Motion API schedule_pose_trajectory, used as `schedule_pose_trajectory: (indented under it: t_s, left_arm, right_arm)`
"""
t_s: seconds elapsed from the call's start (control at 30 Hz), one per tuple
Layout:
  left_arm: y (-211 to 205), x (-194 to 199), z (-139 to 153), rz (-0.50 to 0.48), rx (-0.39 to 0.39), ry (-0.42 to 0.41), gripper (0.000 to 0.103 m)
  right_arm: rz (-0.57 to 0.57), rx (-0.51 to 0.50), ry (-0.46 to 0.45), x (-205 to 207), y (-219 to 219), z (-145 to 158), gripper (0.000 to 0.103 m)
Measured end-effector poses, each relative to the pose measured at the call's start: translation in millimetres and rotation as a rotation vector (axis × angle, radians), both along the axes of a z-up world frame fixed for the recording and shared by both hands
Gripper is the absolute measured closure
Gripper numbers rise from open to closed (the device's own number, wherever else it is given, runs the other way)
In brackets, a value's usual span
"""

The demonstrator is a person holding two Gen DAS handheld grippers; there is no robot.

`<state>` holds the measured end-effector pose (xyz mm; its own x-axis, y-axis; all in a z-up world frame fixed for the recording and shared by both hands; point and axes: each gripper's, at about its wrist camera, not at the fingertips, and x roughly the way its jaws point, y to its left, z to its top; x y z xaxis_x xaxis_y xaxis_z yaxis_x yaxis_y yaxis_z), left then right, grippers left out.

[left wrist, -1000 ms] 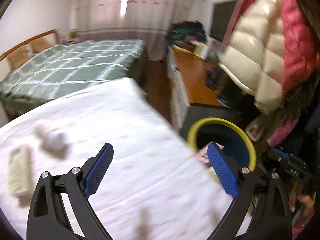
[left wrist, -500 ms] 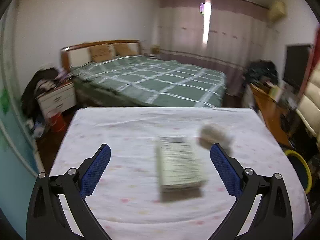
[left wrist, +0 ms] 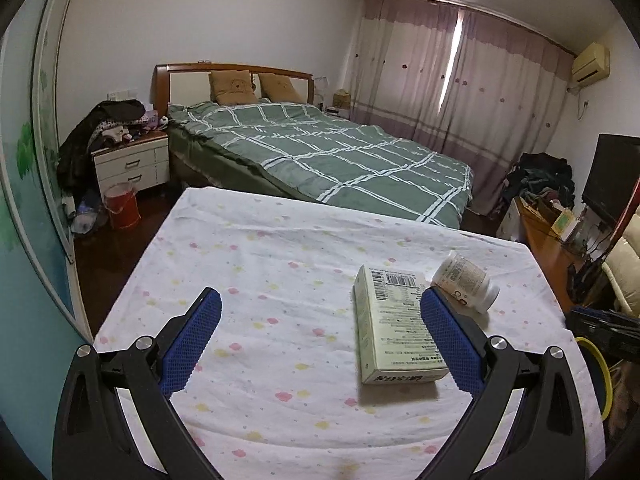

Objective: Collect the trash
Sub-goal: 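Grasp the white pill bottle with the right gripper and lift it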

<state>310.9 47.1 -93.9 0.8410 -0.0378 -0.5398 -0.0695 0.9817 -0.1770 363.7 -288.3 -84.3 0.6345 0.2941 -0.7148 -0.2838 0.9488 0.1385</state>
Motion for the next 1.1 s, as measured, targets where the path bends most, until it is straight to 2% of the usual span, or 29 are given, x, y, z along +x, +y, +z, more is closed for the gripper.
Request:
schedule_pose_trajectory:
  t_s: [0.1,0.2,0.23,0.33,0.5,0.8,0.97,1.1]
  left_arm:
    - [0.8,0.7,-1.7,-0.002,-0.009,0.013,0.005]
    - [1.5,1.8,-2.6,-0.005,-0.023,0.019,0.005]
    - [1.5,2.1,-3.3,-0.006,-0.025,0.021,0.005]
    - [-1.2,3.4,-5.3,-0.017,-0.027,0.030,0.005]
    - [-7.4,5.1,-7.8,-0.034,-0.019,0.038,0.005]
    - [-11.3,6.1,-11.6,-0.044,-0.021,0.050,0.005]
    - [-11.4,7.5,-14.0,-0.043,-0.024,0.054,0.005]
    - [-11.9,8.1,-15.4,-0.042,-0.020,0.061,0.005]
  right_arm:
    - [0.057,-0.030,-0.005,20.8,18.5,-4.8,0.052]
    - [0.103,-0.025,0.033,44.0,30.8,-12.7,0.050]
    - [0.116,-0.031,0.040,53.2,35.2,-15.3,0.046]
    - [0.135,-0.079,0.028,74.9,46.0,-21.5,0.039]
    - [0.170,-0.104,0.042,108.0,62.0,-35.1,0.034]
    - [0.194,-0.131,0.096,131.5,87.1,-57.7,0.034]
    - [0.183,-0.138,0.118,130.0,88.3,-65.9,0.054]
    - [0.155,-0.122,0.125,120.1,81.1,-68.0,0.057]
